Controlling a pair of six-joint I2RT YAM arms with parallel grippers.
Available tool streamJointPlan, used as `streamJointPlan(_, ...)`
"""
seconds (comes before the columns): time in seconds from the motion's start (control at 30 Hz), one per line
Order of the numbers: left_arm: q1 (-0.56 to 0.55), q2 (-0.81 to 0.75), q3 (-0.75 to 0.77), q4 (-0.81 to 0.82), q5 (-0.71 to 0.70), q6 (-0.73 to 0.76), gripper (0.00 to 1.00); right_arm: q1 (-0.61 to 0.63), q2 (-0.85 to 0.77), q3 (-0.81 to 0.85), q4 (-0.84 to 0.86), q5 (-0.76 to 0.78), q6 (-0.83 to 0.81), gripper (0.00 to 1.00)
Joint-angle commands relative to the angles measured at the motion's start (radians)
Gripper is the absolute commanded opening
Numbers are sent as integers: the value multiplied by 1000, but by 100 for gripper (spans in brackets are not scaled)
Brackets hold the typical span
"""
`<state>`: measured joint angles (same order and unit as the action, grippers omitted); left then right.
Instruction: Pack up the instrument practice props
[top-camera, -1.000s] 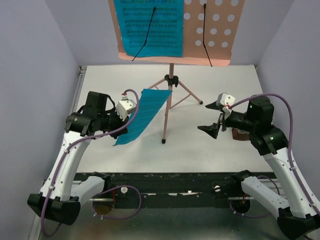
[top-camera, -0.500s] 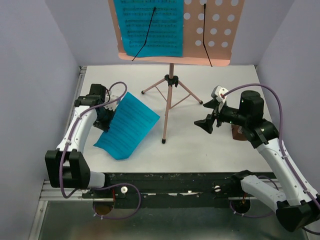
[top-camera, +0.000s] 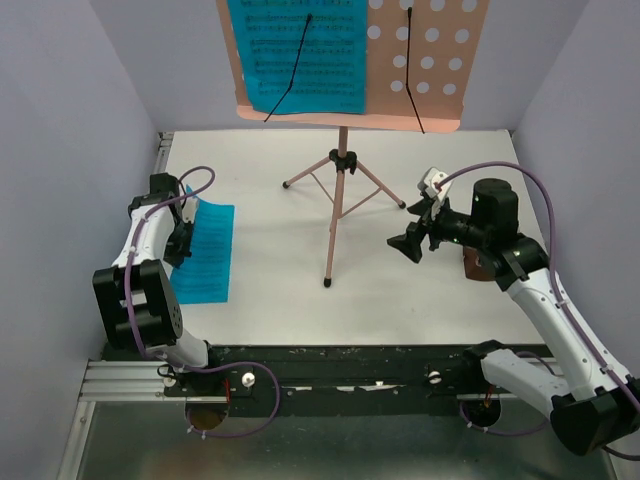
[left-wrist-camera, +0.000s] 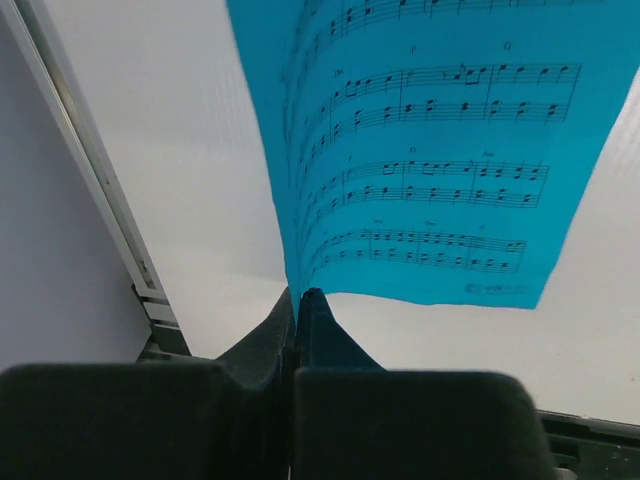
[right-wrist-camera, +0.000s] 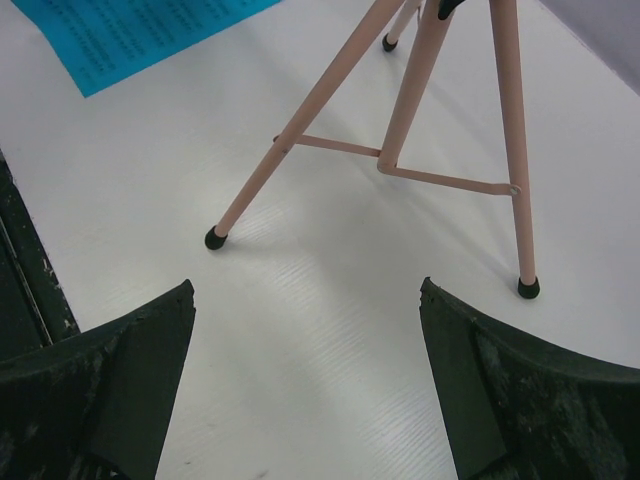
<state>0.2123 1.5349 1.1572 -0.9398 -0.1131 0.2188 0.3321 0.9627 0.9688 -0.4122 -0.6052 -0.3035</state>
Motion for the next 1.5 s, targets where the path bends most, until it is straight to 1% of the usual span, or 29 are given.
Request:
streamJointPlan(0.0,4,10,-60,56,-114,-74,0,1,39,37,6,-4,12,100)
streamJointPlan(0.07,6,10,-76,73,-135,-90,0,1,63,68,-22,-16,7,100)
streamJointPlan(0.13,12,8,-91,105,-206,-76,0,1,79,88,-45,-24,1,100)
streamJointPlan(0.2,35,22,-88,119,-230,-65,0,1,93,102,-51,-30,1,100)
streamJointPlan(0.3,68,59,-73,116,-197,-75,0,1,122,129,-76,-42,13,100)
streamJointPlan(0.53,70,99,-93,165,-201,-64,0,1,156,154,-73,-50,24,100)
streamJointPlan(0.57,71,102,-90,161,-204,-64,7,1,157,157,-73,-50,21,100)
streamJointPlan(0.63,71,96,-90,164,-232,-62,41,1,157,160,-80,-50,17,100)
streamJointPlan(0.67,71,93,-91,168,-244,-59,52,1,157,162,-82,-50,14,100)
streamJointPlan(0.73,71,87,-91,171,-264,-58,62,1,151,162,-91,-48,10,100)
streamJointPlan(0.77,70,85,-94,170,-269,-58,65,1,146,160,-89,-45,9,100)
streamJointPlan(0.83,70,85,-96,171,-273,-58,68,-1,137,154,-89,-39,6,100)
streamJointPlan(1.07,70,64,-102,179,-277,-39,74,1,119,146,-106,-34,-8,100)
streamJointPlan(1.13,70,33,-97,162,-222,-29,75,2,113,154,-132,-47,-31,100)
streamJointPlan(1.23,65,-65,-106,121,-79,-35,75,1,76,165,-181,-74,-97,100)
streamJointPlan(1.27,64,-125,-119,116,11,-27,75,1,50,166,-188,-83,-106,100)
streamJointPlan(1.3,53,-181,-137,118,50,-19,75,1,24,169,-194,-91,-115,100)
streamJointPlan(1.37,45,-356,-183,133,169,10,75,1,-27,203,-221,-94,-117,100)
streamJointPlan(1.43,44,-499,-192,144,283,30,77,1,-48,273,-288,-105,-127,100)
streamJointPlan(1.47,42,-559,-179,151,364,43,78,1,-48,321,-321,-122,-141,100)
